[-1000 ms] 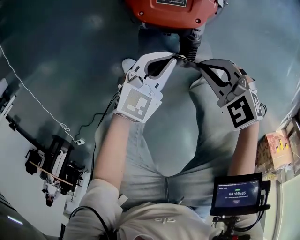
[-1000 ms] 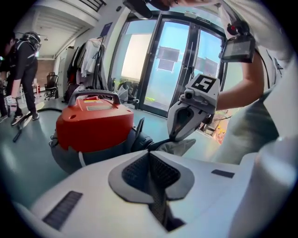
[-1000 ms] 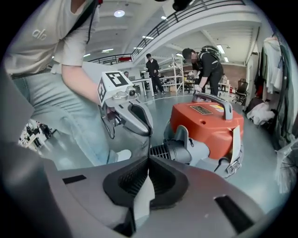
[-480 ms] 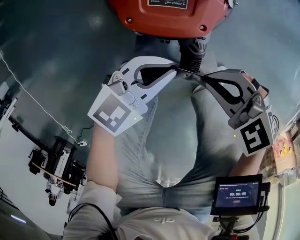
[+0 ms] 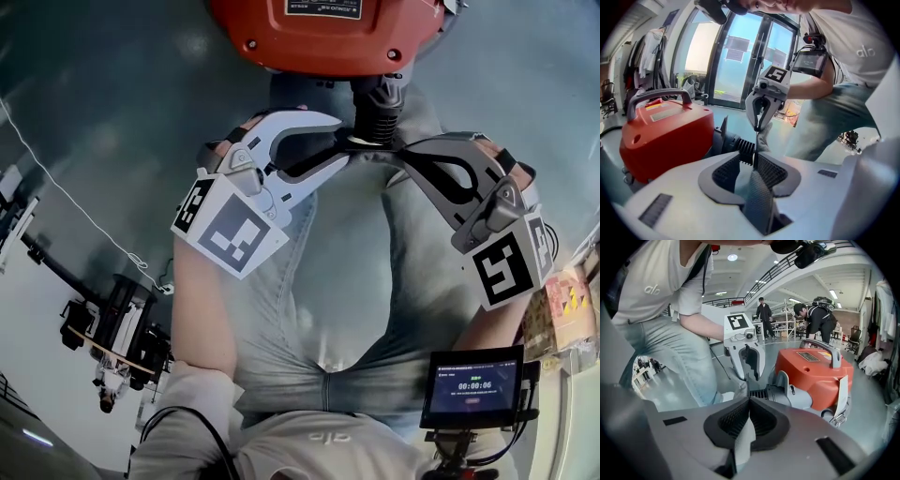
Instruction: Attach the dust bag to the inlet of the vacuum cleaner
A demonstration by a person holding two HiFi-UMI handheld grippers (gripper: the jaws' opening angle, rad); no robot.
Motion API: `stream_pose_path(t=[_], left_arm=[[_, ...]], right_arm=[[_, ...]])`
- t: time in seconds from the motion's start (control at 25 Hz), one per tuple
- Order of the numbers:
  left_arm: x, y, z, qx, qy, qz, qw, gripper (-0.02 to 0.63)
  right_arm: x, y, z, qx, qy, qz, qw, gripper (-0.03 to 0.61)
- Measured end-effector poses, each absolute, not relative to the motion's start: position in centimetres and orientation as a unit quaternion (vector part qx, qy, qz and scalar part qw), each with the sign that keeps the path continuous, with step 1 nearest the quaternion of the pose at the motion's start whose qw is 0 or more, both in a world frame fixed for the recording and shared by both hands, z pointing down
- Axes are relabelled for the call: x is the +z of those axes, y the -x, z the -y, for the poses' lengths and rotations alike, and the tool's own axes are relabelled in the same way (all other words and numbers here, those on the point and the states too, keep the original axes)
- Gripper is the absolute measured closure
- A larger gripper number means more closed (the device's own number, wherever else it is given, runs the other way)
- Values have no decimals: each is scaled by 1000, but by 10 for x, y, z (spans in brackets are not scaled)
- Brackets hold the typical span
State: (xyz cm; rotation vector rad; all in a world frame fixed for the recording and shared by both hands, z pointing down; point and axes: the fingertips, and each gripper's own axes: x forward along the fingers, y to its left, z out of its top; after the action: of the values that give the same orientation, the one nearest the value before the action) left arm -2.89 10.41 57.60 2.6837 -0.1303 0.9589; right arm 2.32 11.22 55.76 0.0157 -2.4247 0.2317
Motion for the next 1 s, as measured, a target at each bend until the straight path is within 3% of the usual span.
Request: stream_pose_path(t=[0.12, 0.2, 0.48, 1.0], left_arm=[[580, 23, -109, 332, -931, 21, 153, 512], [582, 21, -111, 326, -933, 15, 153, 583], [578, 19, -107, 305, -942, 46, 135, 591], [576, 9, -113, 295, -947, 51, 113, 591]], right_arm=[[561, -26, -109, 90, -15, 933, 348, 563], [562, -25, -107, 87, -18, 933, 349, 563], [559, -31, -101, 135, -21, 936, 324, 561], [583, -54, -109, 118, -7, 916, 384, 560]])
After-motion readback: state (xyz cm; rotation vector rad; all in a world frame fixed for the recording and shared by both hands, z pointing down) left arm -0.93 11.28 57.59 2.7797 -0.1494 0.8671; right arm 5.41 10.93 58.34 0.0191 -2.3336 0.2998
